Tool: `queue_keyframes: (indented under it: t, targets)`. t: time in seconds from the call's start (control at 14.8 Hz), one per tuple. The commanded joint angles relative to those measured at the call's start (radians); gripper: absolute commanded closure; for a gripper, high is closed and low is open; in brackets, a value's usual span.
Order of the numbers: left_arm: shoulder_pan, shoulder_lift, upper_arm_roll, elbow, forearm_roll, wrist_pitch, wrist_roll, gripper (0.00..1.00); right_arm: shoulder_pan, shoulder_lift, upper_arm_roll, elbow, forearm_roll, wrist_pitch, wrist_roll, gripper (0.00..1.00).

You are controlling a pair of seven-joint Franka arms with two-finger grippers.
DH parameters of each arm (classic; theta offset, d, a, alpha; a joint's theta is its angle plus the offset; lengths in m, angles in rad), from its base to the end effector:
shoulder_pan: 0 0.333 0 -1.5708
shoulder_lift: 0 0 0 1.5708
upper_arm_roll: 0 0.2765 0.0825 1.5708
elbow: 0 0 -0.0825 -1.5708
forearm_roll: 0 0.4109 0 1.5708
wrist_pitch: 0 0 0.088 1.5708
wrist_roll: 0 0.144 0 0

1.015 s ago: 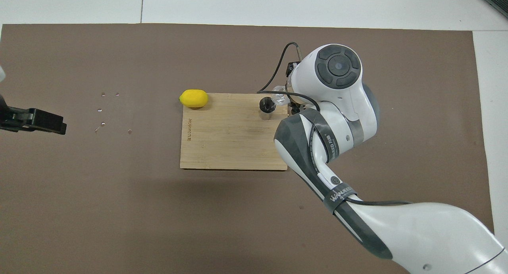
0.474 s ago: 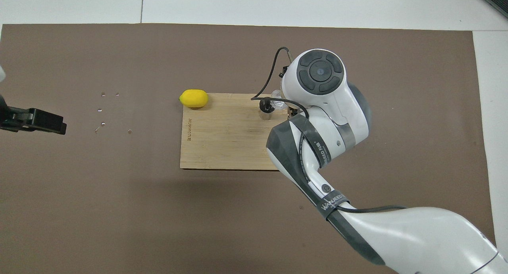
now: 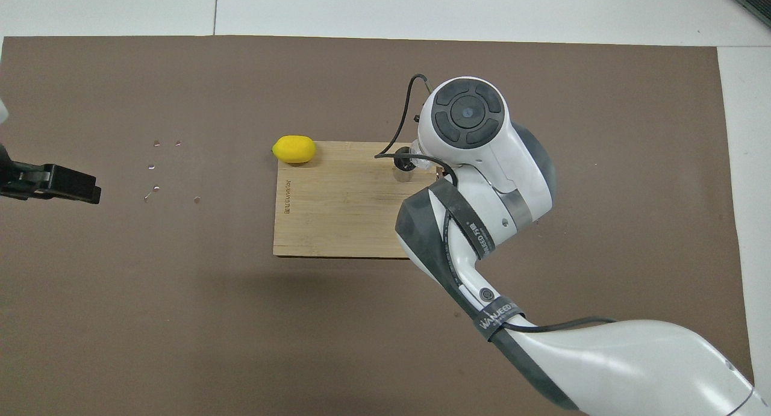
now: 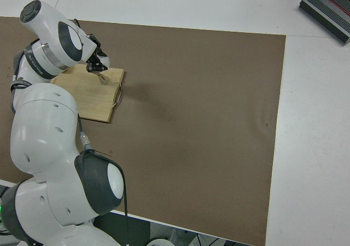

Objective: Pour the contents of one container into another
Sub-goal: 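Hold the glass tilted above the metal cup with the right gripper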

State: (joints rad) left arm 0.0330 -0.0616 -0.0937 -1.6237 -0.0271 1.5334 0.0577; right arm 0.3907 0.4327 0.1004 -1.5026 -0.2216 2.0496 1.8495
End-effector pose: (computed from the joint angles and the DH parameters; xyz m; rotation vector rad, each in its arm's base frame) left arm 0.5580 -0.0391 0.5535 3.1145 -0.1852 -0.0452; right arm 0.6372 0.3108 0.3495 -2.4730 1.8399 -0.2995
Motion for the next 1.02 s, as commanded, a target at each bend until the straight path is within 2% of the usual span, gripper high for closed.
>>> queue_keyframes:
  t: [0.0, 0.95]
  targets:
    - [0.005, -0.017, -0.003, -0.022, 0.015, 0.007, 0.014, 0.00, -0.003, 0.008, 0.008, 0.024, -0.032, -0.020, -0.018, 1.00]
    - [0.005, -0.017, -0.003, -0.022, 0.015, 0.005, 0.014, 0.00, 0.016, 0.006, 0.008, 0.024, -0.073, -0.019, -0.046, 1.00]
